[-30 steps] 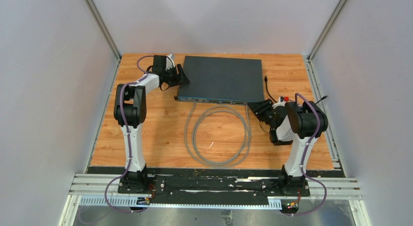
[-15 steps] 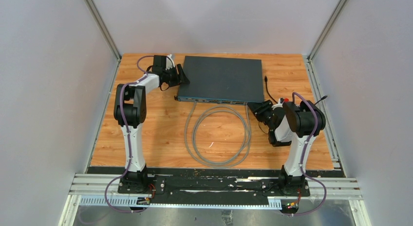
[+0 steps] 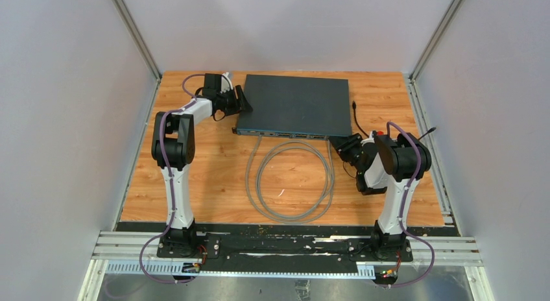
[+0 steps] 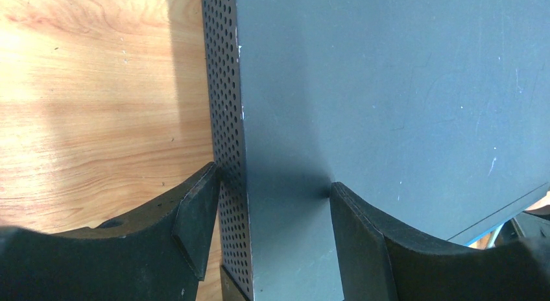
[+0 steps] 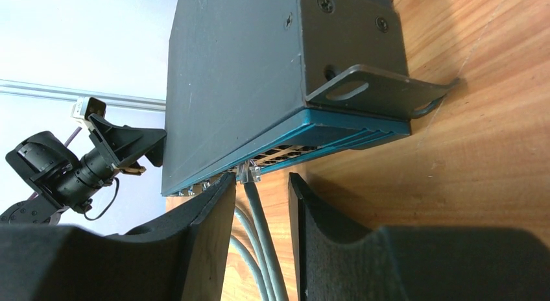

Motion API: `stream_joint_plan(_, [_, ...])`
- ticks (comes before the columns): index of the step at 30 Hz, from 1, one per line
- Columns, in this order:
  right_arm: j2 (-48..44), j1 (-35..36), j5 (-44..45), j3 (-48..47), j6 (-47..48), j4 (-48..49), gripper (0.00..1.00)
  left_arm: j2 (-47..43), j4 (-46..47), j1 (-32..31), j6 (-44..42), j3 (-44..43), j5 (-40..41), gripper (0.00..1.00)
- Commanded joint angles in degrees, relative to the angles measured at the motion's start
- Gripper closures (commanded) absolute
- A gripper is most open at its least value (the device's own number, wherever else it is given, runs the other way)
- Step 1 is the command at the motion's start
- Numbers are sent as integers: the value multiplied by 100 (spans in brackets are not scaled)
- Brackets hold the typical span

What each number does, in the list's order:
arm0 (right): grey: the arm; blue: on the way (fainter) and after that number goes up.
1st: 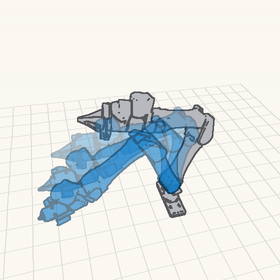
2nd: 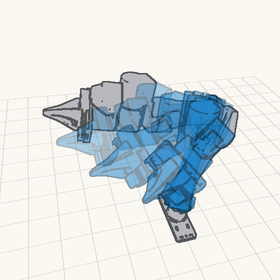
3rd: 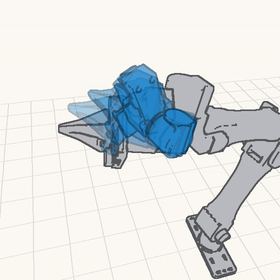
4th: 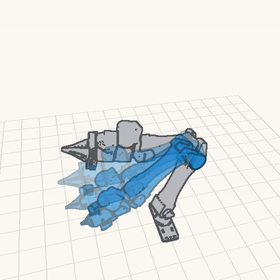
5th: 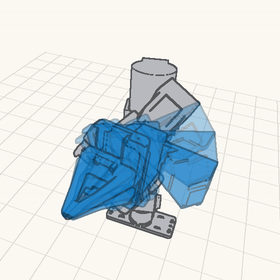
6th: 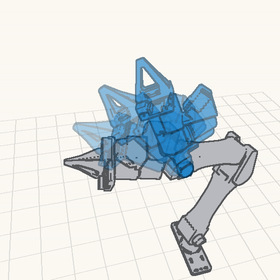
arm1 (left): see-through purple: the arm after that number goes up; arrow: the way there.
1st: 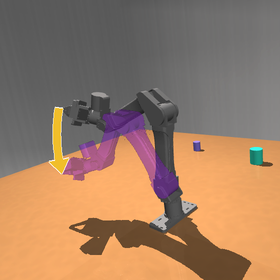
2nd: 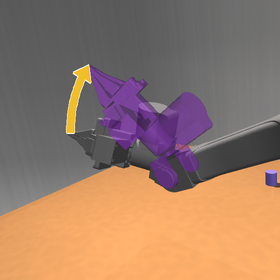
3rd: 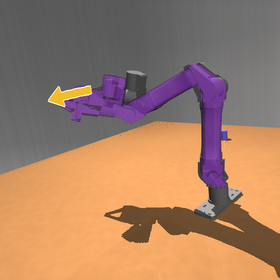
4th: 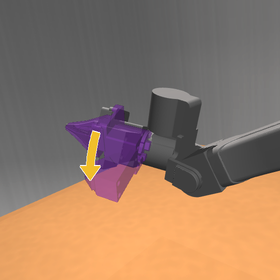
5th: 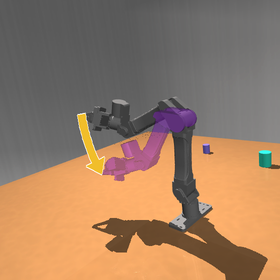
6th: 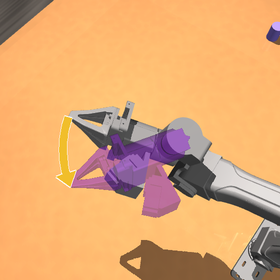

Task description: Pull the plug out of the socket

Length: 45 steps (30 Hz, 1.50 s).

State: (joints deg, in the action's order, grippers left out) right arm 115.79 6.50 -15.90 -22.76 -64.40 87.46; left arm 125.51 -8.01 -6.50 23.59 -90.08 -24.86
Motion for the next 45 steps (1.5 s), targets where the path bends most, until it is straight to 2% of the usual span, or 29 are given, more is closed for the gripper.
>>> stream_joint_plan(1, [188,106,258,-28,-2,-218,59,146,-492,9,-163,184,140,40])
stream_joint_plan(21, [273,178,512,-316,-370,-518,67,249,-510,9,-167,131,130,40])
stream_joint_plan(25, [304,195,574,-335,-439,-487,79,265,-531,9,-170,114,131,41])
stream_joint_plan(28, [279,200,652,-295,-484,-397,97,280,-536,9,-173,105,137,41])
stream_joint_plan(29, [247,203,662,-291,-501,-416,100,281,-537,9,-171,103,139,41])
stream_joint_plan(36, [-171,211,409,-135,-607,-1108,100,292,-560,9,-152,97,180,41])
stream_joint_plan(45, [-457,240,-78,438,-379,-503,100,314,-636,9,-101,61,345,41])
